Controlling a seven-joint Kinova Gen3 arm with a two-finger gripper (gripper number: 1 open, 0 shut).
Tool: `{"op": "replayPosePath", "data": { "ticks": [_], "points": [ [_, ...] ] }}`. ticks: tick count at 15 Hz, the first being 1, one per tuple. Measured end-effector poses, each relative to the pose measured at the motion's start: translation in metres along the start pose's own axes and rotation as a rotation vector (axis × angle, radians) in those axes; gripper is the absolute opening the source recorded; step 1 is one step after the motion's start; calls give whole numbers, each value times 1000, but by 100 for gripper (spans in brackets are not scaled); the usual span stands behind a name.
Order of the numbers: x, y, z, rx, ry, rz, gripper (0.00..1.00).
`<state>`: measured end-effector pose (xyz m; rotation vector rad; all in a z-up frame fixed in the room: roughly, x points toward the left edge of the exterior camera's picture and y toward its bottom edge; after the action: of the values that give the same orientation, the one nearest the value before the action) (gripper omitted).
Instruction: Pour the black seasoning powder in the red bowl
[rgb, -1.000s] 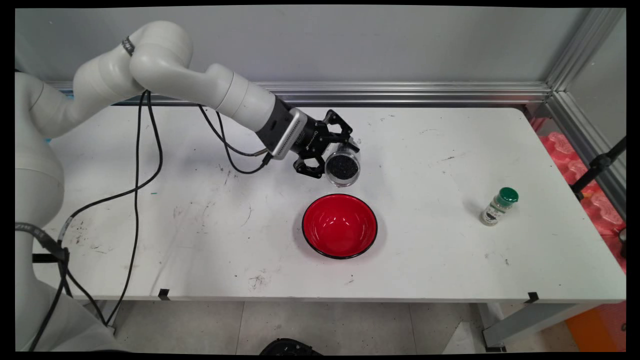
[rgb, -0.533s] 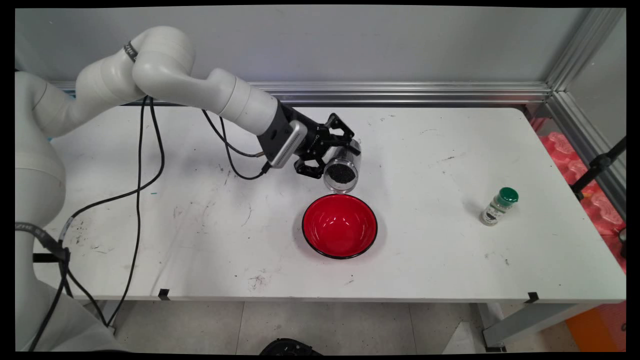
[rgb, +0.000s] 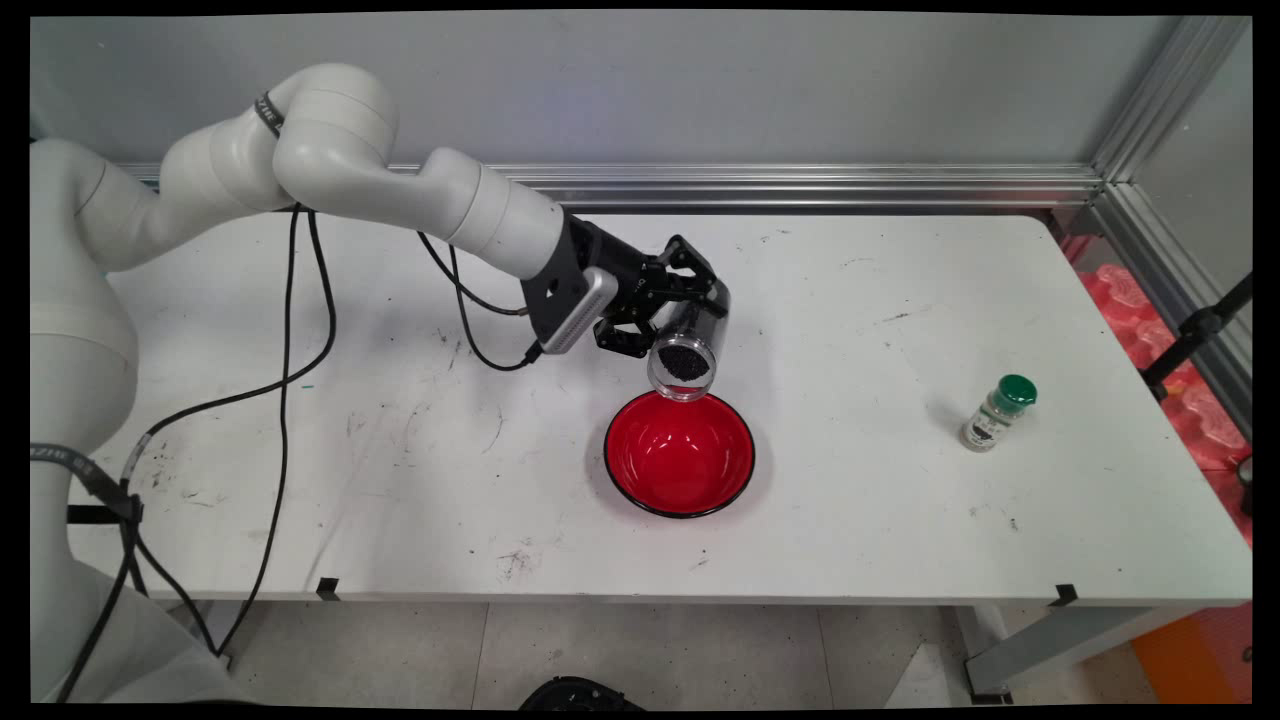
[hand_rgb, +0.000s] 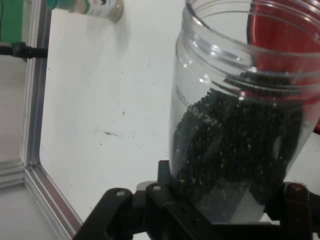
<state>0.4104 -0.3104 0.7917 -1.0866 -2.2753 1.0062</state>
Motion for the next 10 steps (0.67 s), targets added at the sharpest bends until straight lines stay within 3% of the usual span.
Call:
{"op": "replayPosePath", "data": {
  "ticks": [10],
  "points": [
    [15, 1, 6, 11, -51, 184, 0]
  ]
}}
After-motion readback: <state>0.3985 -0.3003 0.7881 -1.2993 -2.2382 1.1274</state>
